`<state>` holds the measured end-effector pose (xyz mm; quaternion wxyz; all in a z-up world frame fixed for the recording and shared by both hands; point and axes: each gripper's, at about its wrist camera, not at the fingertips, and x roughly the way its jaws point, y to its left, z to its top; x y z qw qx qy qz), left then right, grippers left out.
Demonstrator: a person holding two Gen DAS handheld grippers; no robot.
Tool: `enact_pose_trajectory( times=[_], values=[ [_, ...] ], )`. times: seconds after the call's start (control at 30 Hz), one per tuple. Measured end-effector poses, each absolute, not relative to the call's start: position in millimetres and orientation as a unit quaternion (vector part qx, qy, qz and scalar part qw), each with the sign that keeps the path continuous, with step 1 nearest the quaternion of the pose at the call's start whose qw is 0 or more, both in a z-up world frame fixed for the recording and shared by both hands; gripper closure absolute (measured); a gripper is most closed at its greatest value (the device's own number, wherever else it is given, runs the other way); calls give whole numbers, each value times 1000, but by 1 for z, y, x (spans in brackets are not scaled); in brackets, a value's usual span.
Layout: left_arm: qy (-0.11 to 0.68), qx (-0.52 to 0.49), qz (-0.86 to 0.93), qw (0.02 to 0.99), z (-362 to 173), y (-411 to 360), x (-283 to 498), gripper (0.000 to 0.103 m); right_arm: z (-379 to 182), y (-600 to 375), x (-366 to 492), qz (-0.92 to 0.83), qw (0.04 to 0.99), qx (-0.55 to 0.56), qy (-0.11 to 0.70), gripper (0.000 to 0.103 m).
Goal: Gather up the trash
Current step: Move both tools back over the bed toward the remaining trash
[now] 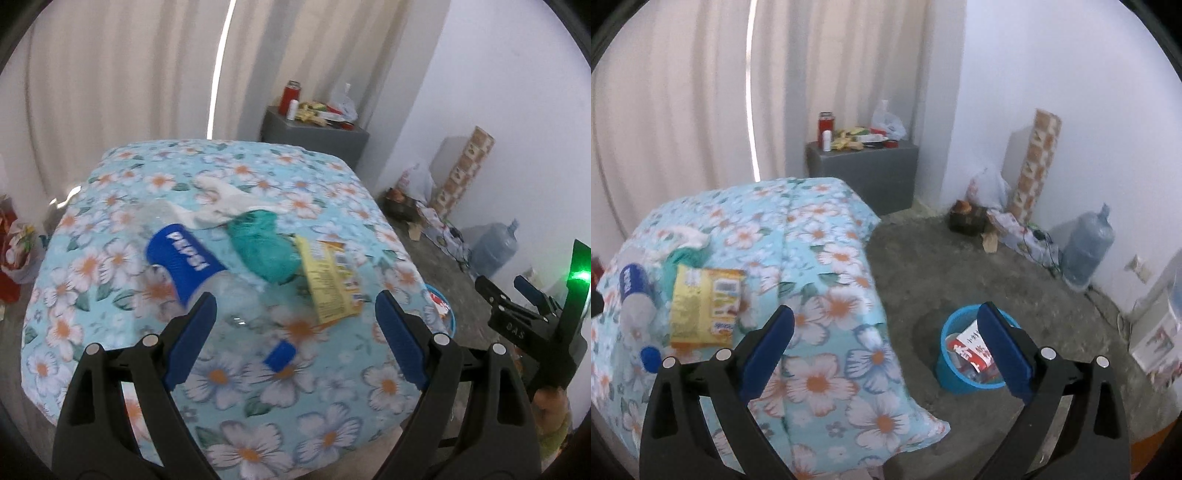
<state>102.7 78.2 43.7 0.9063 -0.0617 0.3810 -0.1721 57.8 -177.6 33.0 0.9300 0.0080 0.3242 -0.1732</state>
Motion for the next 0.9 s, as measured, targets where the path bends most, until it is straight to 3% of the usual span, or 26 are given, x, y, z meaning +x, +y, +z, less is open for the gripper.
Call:
enact_pose_trajectory(
  times=[0.47,0.9],
  values=[
    [374,-71,-146,913,30,118,103,20,30,-142,66,-88,940,29,330,7],
    [357,-91,-156,916,6,133,107,20,7,-227,65,-32,914,215,342,7]
  ],
)
